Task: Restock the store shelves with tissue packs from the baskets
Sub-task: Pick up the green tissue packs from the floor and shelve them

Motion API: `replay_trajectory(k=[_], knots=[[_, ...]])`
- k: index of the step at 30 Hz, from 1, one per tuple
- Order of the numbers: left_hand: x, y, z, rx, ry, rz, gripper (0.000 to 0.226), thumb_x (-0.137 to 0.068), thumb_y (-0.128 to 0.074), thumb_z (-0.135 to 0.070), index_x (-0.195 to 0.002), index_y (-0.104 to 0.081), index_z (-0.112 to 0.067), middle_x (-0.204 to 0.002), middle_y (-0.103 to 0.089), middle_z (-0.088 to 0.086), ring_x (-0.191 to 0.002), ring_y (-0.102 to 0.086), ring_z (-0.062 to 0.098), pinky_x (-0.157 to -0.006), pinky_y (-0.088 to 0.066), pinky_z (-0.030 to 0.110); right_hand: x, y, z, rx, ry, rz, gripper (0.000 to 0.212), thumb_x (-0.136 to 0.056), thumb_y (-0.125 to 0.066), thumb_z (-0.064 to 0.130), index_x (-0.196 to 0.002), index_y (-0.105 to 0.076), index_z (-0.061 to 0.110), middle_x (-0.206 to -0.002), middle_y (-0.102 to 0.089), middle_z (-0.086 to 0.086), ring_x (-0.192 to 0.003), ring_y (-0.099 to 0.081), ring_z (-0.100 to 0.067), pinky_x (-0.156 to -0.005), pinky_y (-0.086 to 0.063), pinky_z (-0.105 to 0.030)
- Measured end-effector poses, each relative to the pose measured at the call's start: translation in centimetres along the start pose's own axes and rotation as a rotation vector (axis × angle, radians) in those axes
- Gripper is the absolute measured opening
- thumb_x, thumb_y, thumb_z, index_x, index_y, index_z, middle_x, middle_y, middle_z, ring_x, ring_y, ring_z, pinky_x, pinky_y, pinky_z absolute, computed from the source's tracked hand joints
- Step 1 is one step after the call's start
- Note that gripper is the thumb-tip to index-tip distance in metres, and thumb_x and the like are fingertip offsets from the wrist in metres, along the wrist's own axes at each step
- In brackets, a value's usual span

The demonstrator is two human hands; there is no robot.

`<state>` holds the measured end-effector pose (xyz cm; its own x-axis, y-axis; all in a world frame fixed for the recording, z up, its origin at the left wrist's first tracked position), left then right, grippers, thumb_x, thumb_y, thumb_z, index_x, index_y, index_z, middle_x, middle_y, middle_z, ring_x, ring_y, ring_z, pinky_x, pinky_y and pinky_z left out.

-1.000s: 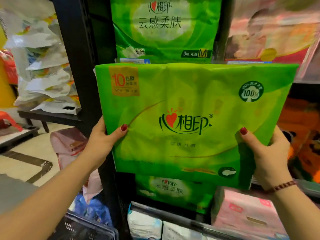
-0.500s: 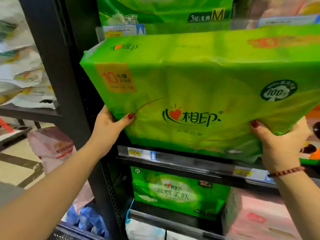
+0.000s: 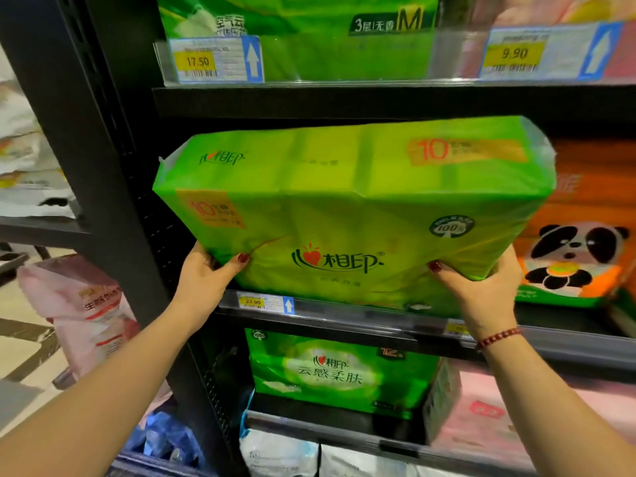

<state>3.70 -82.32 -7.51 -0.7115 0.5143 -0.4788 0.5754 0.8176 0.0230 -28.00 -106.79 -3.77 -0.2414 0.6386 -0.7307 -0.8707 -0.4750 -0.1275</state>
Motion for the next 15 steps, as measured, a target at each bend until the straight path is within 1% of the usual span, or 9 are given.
replay_trajectory(k=[2,5,6,8,10,11,12,14,15], knots=[[-0.2,0.0,0.3,-0.007,0.012,0.009,0.041,-0.087,-0.063,-0.003,-0.114,-0.051,-0.031,-0.112,-0.063,-0.017,-0.101,-0.062,-0.006,-0.081,-0.050,0.010,0.0,-0.2,-0.5,0.009,-0.033,0.009,0.062,-0.053,-0.084,0.041,-0.109,-0.058,0.047,-0.107,-0.066,0.024,-0.104,-0.062,-0.002,-0.083,-0.053,-0.019],[-0.6,-0.4,0.1,-0.023,0.025,0.030,0.041,-0.080,-0.067,-0.020,-0.116,-0.051,-0.033,-0.113,-0.063,-0.018,-0.103,-0.061,-0.006,-0.081,-0.050,0.010,0.3,-0.2,-1.7,-0.011,-0.110,0.005,0.063,-0.054,-0.087,0.040,-0.110,-0.057,0.040,-0.107,-0.068,0.020,-0.102,-0.064,-0.003,-0.080,-0.055,-0.020],[-0.8,-0.6,0.0,-0.026,0.033,0.036,0.045,-0.077,-0.067,-0.025,-0.118,-0.051,-0.032,-0.115,-0.063,-0.017,-0.104,-0.061,-0.006,-0.081,-0.050,0.010,0.4,-0.2,-2.2,-0.018,-0.135,0.009,0.062,-0.056,-0.088,0.041,-0.109,-0.057,0.038,-0.104,-0.069,0.021,-0.100,-0.065,-0.001,-0.077,-0.055,-0.019],[-1.2,-0.9,0.0,-0.041,0.040,0.031,0.052,-0.078,-0.067,-0.029,-0.126,-0.049,-0.029,-0.119,-0.062,-0.015,-0.107,-0.060,-0.004,-0.085,-0.051,0.014,0.5,-0.3,-2.7,-0.009,-0.156,0.009,0.056,-0.060,-0.085,0.041,-0.109,-0.058,0.039,-0.103,-0.069,0.022,-0.096,-0.065,0.002,-0.074,-0.053,-0.015],[-1.5,-1.1,0.1,-0.104,0.032,0.008,0.054,-0.085,-0.066,-0.025,-0.135,-0.044,-0.025,-0.126,-0.060,-0.009,-0.113,-0.057,0.003,-0.094,-0.049,0.024,0.2,-0.3,-2.8,0.085,-0.143,-0.019,0.048,-0.065,-0.082,0.040,-0.106,-0.057,0.045,-0.112,-0.063,0.015,-0.100,-0.059,0.000,-0.083,-0.047,-0.009],[-1.7,-1.3,0.1,-0.131,0.030,0.000,0.057,-0.088,-0.064,-0.023,-0.140,-0.040,-0.024,-0.130,-0.057,-0.007,-0.116,-0.055,0.005,-0.097,-0.046,0.029,0.0,-0.3,-2.7,0.179,-0.117,-0.032,0.045,-0.068,-0.081,0.041,-0.103,-0.055,0.048,-0.114,-0.054,0.009,-0.102,-0.052,-0.002,-0.087,-0.039,-0.003],[-1.7,-1.5,0.1,-0.145,0.028,-0.007,0.060,-0.090,-0.063,-0.024,-0.143,-0.036,-0.025,-0.132,-0.055,-0.008,-0.118,-0.054,0.004,-0.099,-0.044,0.030,-0.2,-0.4,-2.7,0.267,-0.090,-0.041,0.042,-0.068,-0.078,0.042,-0.101,-0.053,0.048,-0.111,-0.047,0.007,-0.104,-0.045,-0.003,-0.088,-0.033,0.002],[-1.6,-2.0,-0.1,-0.150,0.018,-0.011,0.068,-0.087,-0.062,-0.034,-0.146,-0.030,-0.028,-0.136,-0.051,-0.011,-0.118,-0.050,-0.006,-0.100,-0.043,0.025,-0.3,-0.7,-2.7,0.335,-0.081,-0.054,0.044,-0.068,-0.074,0.047,-0.106,-0.051,0.038,-0.102,-0.043,0.014,-0.101,-0.043,-0.003,-0.084,-0.029,0.004],[-1.6,-2.2,-0.1,-0.145,0.015,-0.011,0.073,-0.083,-0.062,-0.038,-0.148,-0.027,-0.031,-0.139,-0.049,-0.013,-0.120,-0.049,-0.008,-0.101,-0.043,0.023,-0.3,-0.9,-2.9,0.335,-0.094,-0.059,0.050,-0.069,-0.073,0.050,-0.110,-0.050,0.034,-0.102,-0.043,0.018,-0.100,-0.043,0.000,-0.083,-0.030,0.004]])
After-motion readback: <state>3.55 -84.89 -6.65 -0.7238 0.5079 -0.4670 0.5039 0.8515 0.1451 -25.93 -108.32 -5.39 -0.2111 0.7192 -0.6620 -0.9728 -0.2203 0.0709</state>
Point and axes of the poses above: each hand's wrist, its own x-axis away from the middle knuckle, its own y-axis out of the back of the hand, z = x × y, the point moved 8 cm from there along -x, towards the middle knuckle
